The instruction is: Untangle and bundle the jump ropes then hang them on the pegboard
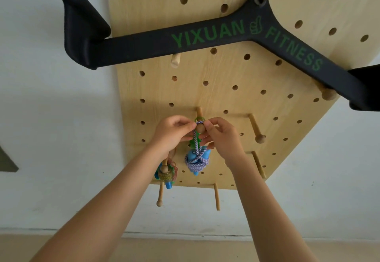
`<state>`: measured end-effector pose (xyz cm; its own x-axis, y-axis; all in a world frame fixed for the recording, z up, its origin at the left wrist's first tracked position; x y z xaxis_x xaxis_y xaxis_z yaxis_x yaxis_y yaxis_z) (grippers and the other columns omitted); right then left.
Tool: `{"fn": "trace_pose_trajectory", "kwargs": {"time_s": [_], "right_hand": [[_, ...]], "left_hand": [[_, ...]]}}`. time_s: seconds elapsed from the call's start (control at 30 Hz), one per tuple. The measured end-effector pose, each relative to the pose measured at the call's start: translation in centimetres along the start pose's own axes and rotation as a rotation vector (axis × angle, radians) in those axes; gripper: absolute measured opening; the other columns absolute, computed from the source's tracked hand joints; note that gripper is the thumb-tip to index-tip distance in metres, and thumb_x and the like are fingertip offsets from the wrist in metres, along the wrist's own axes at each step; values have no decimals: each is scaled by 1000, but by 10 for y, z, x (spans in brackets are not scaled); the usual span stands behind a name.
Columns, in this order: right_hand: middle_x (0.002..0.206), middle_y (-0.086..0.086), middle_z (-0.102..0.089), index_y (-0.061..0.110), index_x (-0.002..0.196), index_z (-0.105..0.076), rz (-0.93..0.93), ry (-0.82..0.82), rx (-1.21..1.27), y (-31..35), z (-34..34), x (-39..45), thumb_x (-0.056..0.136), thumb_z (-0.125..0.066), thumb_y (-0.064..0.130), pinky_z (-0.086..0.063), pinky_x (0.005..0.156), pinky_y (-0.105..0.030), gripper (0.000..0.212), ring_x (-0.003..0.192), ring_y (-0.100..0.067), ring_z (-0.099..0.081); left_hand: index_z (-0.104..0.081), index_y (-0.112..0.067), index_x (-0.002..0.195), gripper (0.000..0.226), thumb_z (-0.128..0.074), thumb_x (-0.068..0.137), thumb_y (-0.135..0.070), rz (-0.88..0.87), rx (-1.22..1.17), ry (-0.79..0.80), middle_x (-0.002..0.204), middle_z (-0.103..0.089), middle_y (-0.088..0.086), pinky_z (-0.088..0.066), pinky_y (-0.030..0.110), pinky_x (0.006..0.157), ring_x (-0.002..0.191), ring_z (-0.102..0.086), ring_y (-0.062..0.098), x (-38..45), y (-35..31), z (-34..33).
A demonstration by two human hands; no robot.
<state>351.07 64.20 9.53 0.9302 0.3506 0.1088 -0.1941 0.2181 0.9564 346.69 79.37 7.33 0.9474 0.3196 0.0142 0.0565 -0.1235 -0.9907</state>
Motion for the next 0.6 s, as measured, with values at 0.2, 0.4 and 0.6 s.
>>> {"fn": "trace_pose_trajectory", "kwargs": {"time_s": [0.2,0.4,0.6], "right_hand": [[70,-5,-74,5,98,-62,-41,25,83,2,-1,15,95,-65,23,-57,58,-29,18,63,-22,-72],[72,-10,-74,4,97,-65,-92,-8,133,-3,-1,34,93,-68,23,-61,66,-37,19,70,-28,-74],[70,-8,-74,3,96,-64,-113,-16,146,-4,-3,42,92,-69,25,-58,58,-31,23,64,-25,-73]], "left_hand": [[-70,-10,86,5,-73,88,-5,-43,-55,35,73,-74,-1,-59,27,65,74,-73,14,12,-5,-8],[-72,-12,85,7,-75,86,-5,-86,-55,-32,73,-75,-3,-58,24,65,74,-74,12,27,-10,-5],[-74,-13,83,8,-77,84,-7,-73,-67,-69,74,-76,-1,-60,27,65,75,-74,15,31,-15,-4]]}}
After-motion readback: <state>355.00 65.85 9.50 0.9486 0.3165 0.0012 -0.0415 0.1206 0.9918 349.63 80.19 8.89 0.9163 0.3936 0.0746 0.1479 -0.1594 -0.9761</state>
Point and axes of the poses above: each hand's wrist, its own x-axis towards the middle knuckle, its own z-axis out of the back of the hand, y = z × x, the point moved 9 cm from there along x, towards the middle knuckle
